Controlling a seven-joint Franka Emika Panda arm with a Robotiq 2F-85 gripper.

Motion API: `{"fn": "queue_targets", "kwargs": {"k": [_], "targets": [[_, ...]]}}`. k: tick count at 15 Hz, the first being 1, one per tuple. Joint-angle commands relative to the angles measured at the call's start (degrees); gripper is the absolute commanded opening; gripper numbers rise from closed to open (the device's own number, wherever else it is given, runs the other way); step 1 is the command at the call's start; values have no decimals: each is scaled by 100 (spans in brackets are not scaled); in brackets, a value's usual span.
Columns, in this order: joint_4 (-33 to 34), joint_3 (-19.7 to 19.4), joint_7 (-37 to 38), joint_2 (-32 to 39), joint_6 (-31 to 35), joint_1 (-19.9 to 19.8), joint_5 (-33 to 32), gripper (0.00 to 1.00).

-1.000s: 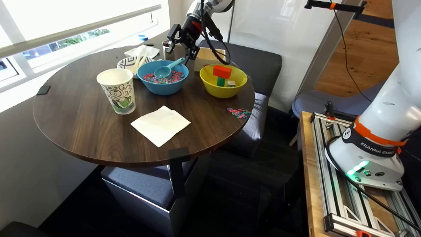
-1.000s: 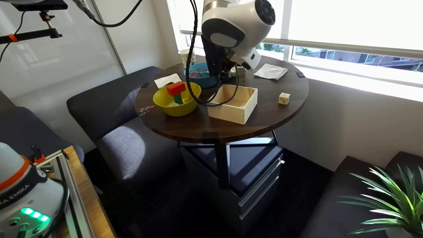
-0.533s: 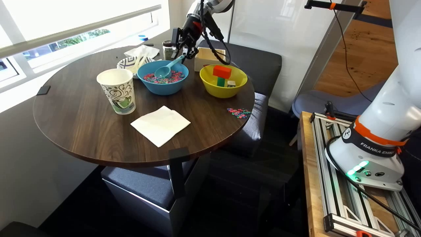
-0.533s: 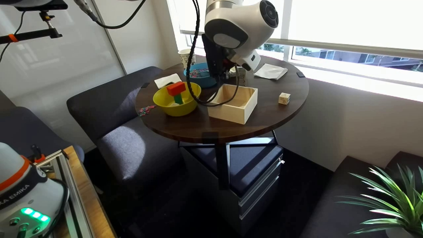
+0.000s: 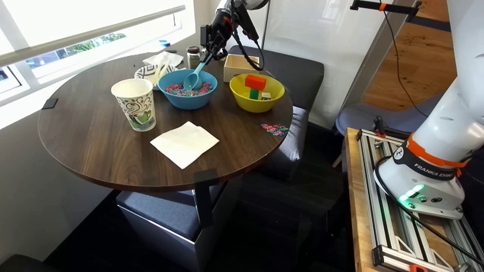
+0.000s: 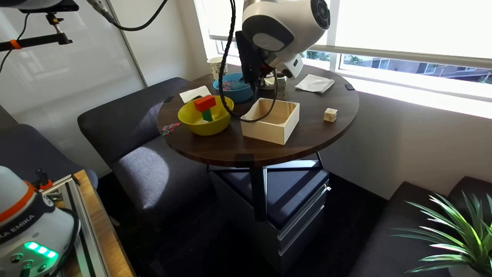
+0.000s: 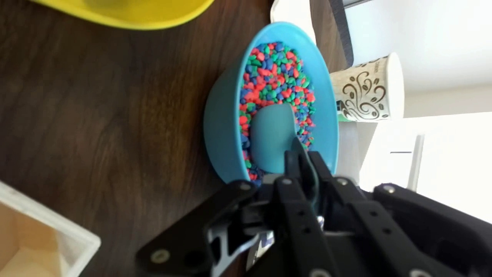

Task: Scoop some contents from the blue bowl into the box

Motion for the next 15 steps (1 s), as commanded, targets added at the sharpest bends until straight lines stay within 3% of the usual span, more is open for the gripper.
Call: {"fn": "queue_targets", "kwargs": {"k": [1, 4, 9, 12, 15], "targets": [[40, 39, -133, -130, -392, -93, 91, 0], [-76, 0, -387, -391, -614, -36, -55, 2], [-746, -119, -1260, -1364, -138, 304, -771, 2], [-1310, -57, -1617, -1964, 336, 577, -1360, 2], [-2038, 55, -1991, -2466, 1276, 903, -1813, 2]]}}
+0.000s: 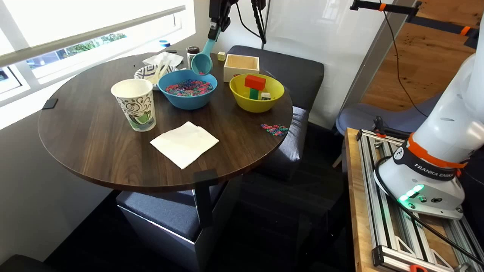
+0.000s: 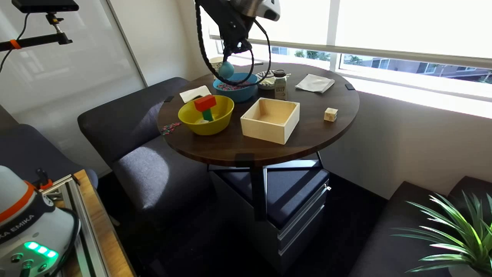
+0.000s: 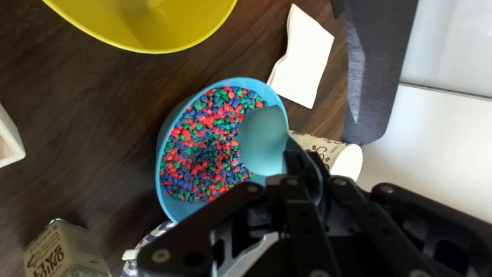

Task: Scoop some contents from the blue bowl into the box

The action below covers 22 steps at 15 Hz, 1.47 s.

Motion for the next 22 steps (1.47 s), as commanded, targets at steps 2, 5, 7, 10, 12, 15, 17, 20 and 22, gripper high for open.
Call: {"fn": "queue_targets", "kwargs": {"k": [2, 5, 7, 10, 12, 15, 17, 20, 22], "targets": [[-1421, 170, -626, -789, 1786, 550, -592, 2], [-1788, 370, -845, -866, 3190, 787, -597, 2], [-1852, 502, -908, -816, 4125, 875, -502, 2], [-1944, 600, -845, -786, 5347, 929, -730, 2], [-2172, 533, -616, -935, 5472, 909, -1281, 2], [-2408, 431, -332, -1267, 4436, 781, -1985, 2], [-2373, 446, -518, -1425, 3710, 699, -1851, 2], [-2276, 404, -757, -1560, 2879, 680, -1472, 2], [-2147, 354, -625, -1438, 3023, 749, -1610, 9]]}}
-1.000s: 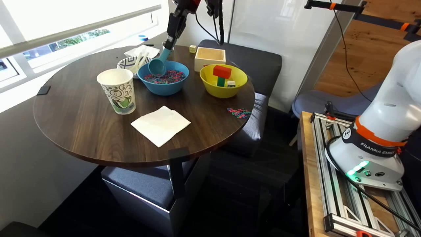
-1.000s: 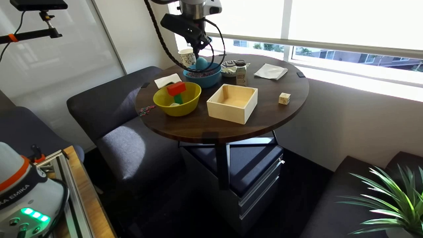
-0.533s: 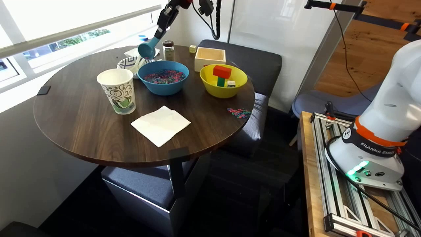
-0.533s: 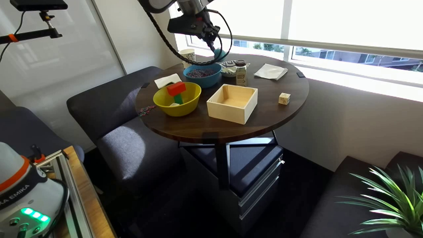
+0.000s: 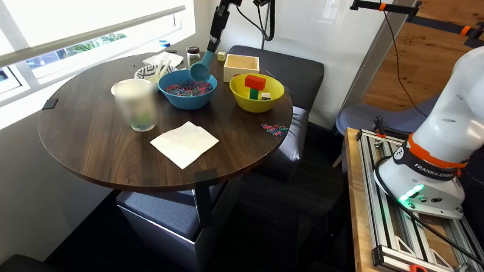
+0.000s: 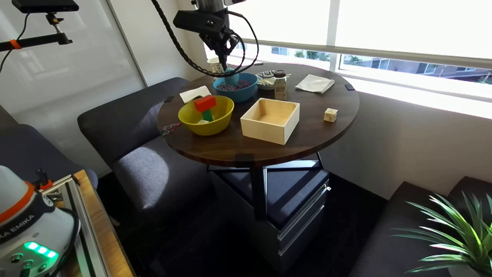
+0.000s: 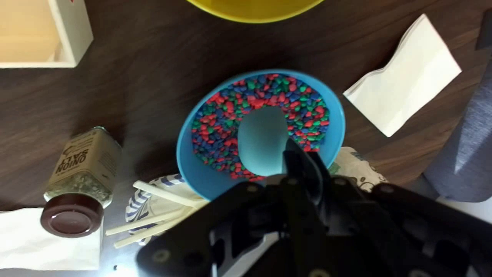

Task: Scoop some contents from the blue bowl into the box

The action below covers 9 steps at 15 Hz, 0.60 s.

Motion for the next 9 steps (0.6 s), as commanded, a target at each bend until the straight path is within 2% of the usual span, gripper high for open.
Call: {"fn": "queue_targets", "kwargs": {"k": [1, 6, 9], "targets": [[8, -80, -6, -32, -73, 78, 17, 2], [-310, 3, -89, 0, 1038, 193, 67, 2], [-486, 19, 6, 49, 1433, 266, -218, 2]]}}
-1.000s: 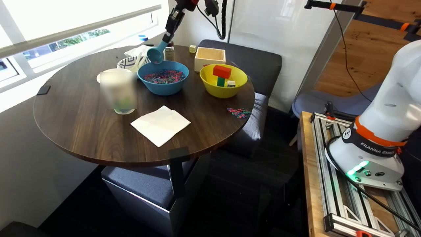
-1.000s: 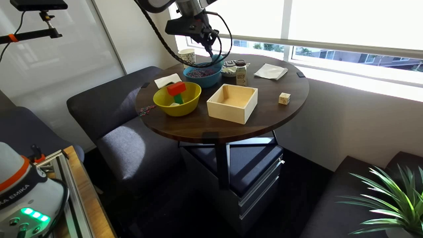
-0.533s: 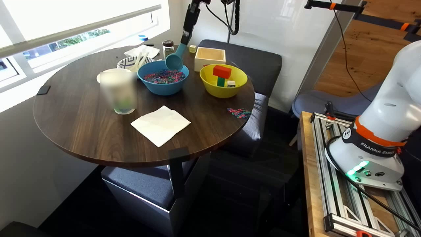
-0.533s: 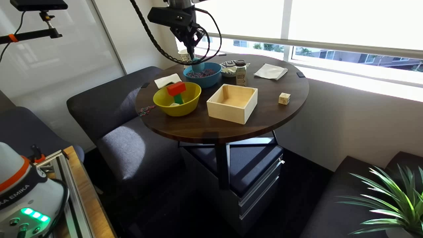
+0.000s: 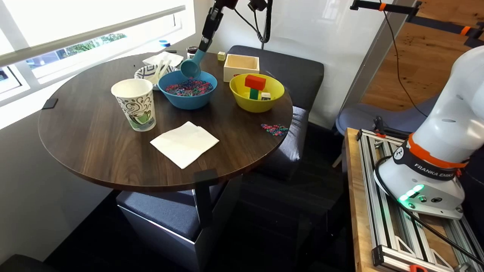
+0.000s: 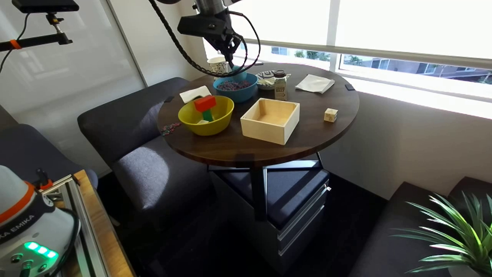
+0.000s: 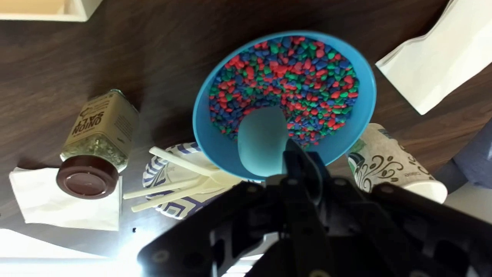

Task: Scoop some contents from the blue bowl into the box

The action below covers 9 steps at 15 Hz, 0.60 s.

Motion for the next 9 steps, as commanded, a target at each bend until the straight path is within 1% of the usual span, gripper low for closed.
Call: {"fn": "queue_targets", "kwargs": {"k": [1, 4, 5, 7, 9], "targets": [[-332, -5, 31, -1, 511, 122, -332, 2], [-530, -5, 59, 41, 926, 158, -721, 2], [-600, -25, 153, 50, 1021, 173, -967, 2], [-684, -31, 286, 60, 844, 186, -1326, 2], [-654, -3, 407, 68, 533, 200, -1414, 2]]}}
